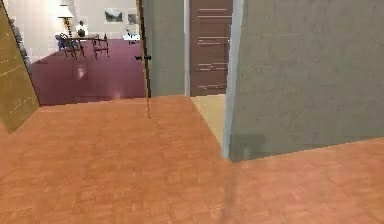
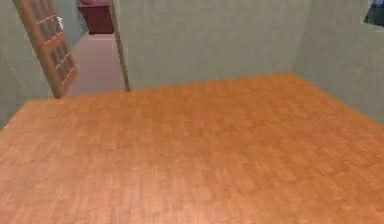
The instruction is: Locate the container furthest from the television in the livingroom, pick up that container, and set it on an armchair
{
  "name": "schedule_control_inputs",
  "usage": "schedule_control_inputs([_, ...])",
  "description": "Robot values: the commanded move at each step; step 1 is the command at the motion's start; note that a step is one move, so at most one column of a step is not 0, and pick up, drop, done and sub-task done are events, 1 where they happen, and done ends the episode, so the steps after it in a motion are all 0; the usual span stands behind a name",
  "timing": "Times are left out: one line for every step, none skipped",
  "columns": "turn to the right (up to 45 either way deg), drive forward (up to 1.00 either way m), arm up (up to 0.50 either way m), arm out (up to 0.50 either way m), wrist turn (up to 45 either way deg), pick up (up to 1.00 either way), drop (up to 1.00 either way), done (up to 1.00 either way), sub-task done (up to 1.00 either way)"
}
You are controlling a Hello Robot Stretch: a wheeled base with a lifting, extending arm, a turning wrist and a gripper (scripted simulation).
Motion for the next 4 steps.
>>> schedule_control_inputs([0.0,1.00,0.00,0.00,0.0,0.00,0.00,0.00,0.00])
schedule_control_inputs([0.0,1.00,0.00,0.00,0.0,0.00,0.00,0.00,0.00])
schedule_control_inputs([15.0,0.00,0.00,0.00,0.0,0.00,0.00,0.00,0.00])
schedule_control_inputs([0.0,0.40,0.00,0.00,0.0,0.00,0.00,0.00,0.00])
